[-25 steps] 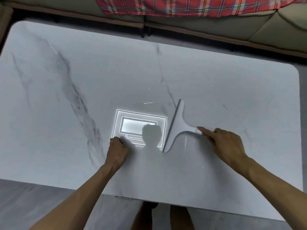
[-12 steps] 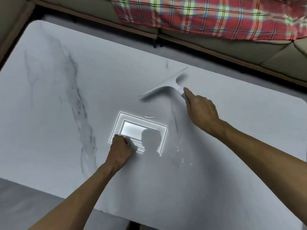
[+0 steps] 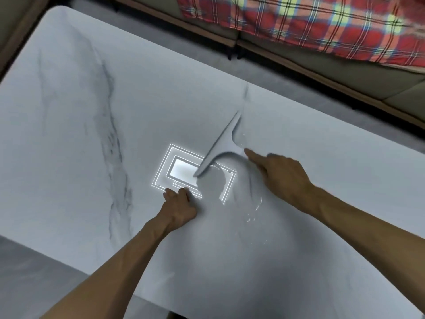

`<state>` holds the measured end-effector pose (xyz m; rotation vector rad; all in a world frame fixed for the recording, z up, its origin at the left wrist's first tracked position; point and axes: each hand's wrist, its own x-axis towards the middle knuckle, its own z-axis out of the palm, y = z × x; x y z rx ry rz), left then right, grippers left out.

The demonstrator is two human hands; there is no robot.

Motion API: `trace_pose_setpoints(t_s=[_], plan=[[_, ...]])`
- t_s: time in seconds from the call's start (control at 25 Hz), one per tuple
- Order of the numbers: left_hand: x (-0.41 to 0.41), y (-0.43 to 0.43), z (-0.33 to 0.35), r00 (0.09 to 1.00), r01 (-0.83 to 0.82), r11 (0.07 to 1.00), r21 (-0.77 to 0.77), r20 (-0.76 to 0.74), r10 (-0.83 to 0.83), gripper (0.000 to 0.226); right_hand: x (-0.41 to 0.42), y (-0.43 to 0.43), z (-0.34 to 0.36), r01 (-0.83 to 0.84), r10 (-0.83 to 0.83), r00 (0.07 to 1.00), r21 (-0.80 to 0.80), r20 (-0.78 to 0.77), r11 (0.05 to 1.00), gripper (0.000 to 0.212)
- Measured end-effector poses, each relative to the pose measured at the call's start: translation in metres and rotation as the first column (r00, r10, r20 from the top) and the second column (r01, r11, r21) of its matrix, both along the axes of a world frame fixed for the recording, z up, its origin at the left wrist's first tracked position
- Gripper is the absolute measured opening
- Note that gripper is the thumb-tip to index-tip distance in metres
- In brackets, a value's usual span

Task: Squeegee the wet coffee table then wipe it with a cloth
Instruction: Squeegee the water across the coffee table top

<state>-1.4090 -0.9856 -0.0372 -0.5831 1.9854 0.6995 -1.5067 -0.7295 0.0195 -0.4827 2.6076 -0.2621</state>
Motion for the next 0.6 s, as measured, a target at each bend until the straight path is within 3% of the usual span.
trace_pose_setpoints(t_s=[0.2,0.32,0.44,0.6], plan=[[-0.009,0.003,0.013,0.997,0.059,0.998,0.039,0.039,-0.06,0.066,0.062,0.071,0.037,-0.167,0.157,0.986,0.204,0.063,0.965,0.061],[-0.009,0.004,0.019,0.992,0.118,0.993,0.028,0.037,-0.119,0.068,0.057,0.08,0.054,-0.191,0.204,0.978,0.245,-0.029,0.951,0.053],[-0.009,0.005,0.021,0.989,0.14,0.99,0.027,0.046,-0.141,0.066,0.019,0.036,0.043,-0.128,0.142,0.986,0.155,-0.083,0.98,0.048],[-0.007,0.004,0.017,0.987,0.146,0.989,0.012,0.059,-0.147,0.061,-0.006,-0.014,0.008,-0.074,0.074,0.997,0.01,-0.038,0.997,0.043]])
